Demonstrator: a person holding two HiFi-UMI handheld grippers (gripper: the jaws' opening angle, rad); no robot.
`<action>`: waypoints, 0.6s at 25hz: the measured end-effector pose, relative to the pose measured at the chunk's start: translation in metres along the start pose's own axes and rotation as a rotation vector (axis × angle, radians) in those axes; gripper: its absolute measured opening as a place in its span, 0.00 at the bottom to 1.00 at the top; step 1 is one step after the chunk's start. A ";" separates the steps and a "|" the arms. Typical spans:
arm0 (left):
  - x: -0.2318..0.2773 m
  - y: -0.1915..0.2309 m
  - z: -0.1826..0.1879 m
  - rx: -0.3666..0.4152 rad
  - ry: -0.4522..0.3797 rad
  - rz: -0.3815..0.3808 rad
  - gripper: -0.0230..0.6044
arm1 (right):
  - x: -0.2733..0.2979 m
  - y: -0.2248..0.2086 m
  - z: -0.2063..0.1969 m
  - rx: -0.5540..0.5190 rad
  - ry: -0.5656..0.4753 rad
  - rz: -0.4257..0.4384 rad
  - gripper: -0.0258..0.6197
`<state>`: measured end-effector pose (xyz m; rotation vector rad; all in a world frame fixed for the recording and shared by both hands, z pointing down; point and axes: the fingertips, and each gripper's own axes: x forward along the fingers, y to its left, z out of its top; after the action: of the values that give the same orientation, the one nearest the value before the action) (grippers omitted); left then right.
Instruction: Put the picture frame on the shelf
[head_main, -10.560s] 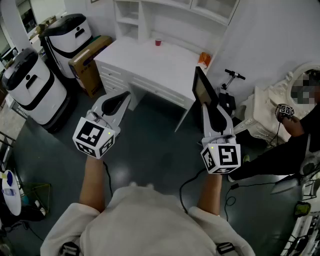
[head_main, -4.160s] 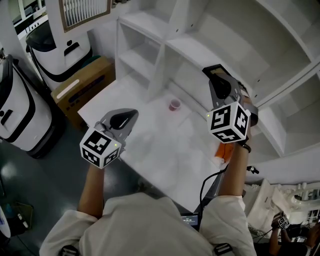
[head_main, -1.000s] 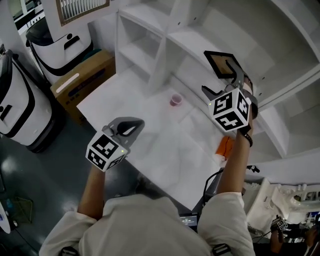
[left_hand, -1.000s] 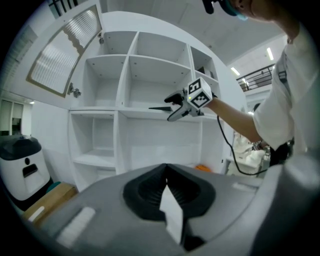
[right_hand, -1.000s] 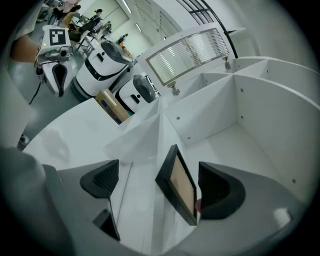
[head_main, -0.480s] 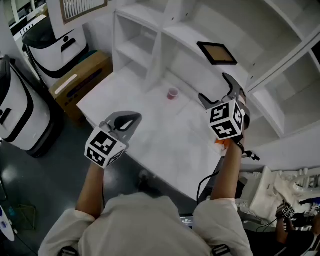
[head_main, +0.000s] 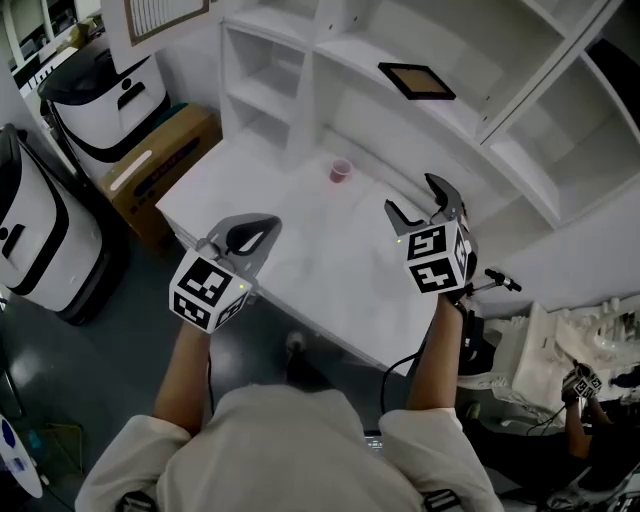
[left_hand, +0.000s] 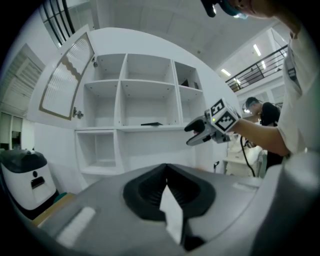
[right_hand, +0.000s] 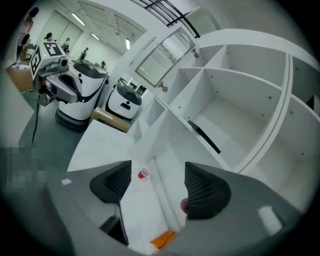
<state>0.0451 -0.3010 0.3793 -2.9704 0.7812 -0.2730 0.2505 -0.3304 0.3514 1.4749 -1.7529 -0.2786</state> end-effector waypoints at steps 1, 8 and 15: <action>-0.005 -0.004 0.000 -0.001 -0.004 0.001 0.04 | -0.008 0.007 -0.002 0.025 -0.006 0.001 0.56; -0.040 -0.036 -0.004 -0.009 -0.018 -0.007 0.04 | -0.066 0.052 -0.015 0.160 -0.061 -0.040 0.45; -0.074 -0.071 -0.004 -0.001 -0.027 -0.029 0.04 | -0.107 0.111 -0.041 0.255 -0.018 -0.009 0.42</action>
<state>0.0152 -0.2030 0.3792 -2.9824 0.7356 -0.2329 0.1976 -0.1881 0.4007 1.6637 -1.8500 -0.0735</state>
